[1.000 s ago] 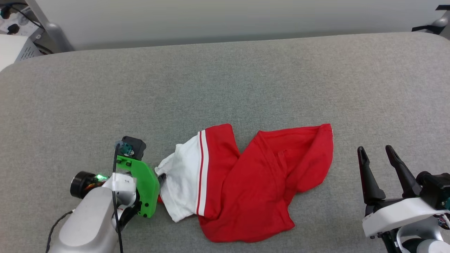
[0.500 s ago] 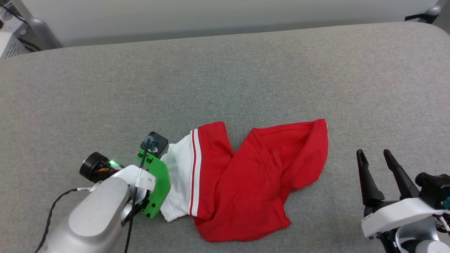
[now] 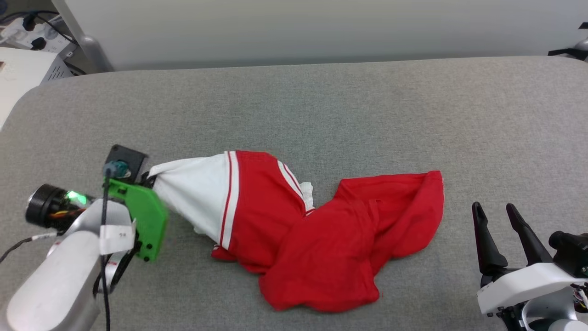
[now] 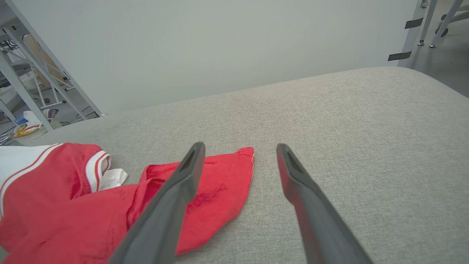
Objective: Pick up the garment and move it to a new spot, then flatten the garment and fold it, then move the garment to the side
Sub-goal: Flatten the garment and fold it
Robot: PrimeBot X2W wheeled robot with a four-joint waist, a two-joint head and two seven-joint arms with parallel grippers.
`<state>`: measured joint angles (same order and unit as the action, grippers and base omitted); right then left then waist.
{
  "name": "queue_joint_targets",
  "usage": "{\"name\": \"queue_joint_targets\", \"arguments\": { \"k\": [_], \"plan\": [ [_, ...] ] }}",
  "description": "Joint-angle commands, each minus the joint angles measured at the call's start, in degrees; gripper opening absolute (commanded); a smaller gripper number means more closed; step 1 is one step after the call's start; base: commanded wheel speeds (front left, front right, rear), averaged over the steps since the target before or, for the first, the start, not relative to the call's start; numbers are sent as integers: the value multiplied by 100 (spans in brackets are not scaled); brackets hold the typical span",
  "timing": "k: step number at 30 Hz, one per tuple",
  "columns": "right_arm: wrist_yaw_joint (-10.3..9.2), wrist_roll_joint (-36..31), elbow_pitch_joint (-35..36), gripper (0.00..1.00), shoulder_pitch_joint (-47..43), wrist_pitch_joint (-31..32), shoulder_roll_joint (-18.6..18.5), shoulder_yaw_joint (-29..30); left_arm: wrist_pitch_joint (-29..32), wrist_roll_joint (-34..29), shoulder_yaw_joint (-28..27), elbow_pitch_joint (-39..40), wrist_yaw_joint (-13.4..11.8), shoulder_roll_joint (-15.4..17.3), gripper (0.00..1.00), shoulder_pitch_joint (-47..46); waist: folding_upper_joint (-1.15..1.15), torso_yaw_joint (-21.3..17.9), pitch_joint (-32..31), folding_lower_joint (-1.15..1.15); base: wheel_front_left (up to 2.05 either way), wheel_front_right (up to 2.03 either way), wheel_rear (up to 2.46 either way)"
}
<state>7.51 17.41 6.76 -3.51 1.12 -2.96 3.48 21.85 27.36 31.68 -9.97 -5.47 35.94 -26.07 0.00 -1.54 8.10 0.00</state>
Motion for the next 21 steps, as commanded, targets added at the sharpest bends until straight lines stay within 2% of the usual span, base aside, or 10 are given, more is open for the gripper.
{"name": "queue_joint_targets", "arguments": {
  "k": [1,7,11,16,20,21],
  "plan": [
    [-2,67,-28,100,-84,22,6,29,61,101,-146,240,-224,170,0,347,0,55,-41,0,0,0,0],
    [-2,178,-93,100,-154,17,7,139,246,737,-886,1040,-1149,580,0,1743,0,153,-30,0,0,0,0],
    [-2,199,-111,100,-157,27,7,188,189,1205,-1191,1084,-1487,511,0,2642,0,190,-17,0,0,0,0],
    [-2,186,-96,100,-116,65,8,254,37,1621,-1299,862,-1551,194,0,3223,0,229,8,0,0,0,0],
    [-2,171,-109,100,-118,101,8,285,-181,1765,-1206,541,-1391,-142,0,3289,0,246,-55,0,0,0,0],
    [-2,170,-115,100,-128,120,8,299,-294,1763,-1202,470,-1365,-229,21,3253,0,255,-88,0,0,0,0]
  ]
}}
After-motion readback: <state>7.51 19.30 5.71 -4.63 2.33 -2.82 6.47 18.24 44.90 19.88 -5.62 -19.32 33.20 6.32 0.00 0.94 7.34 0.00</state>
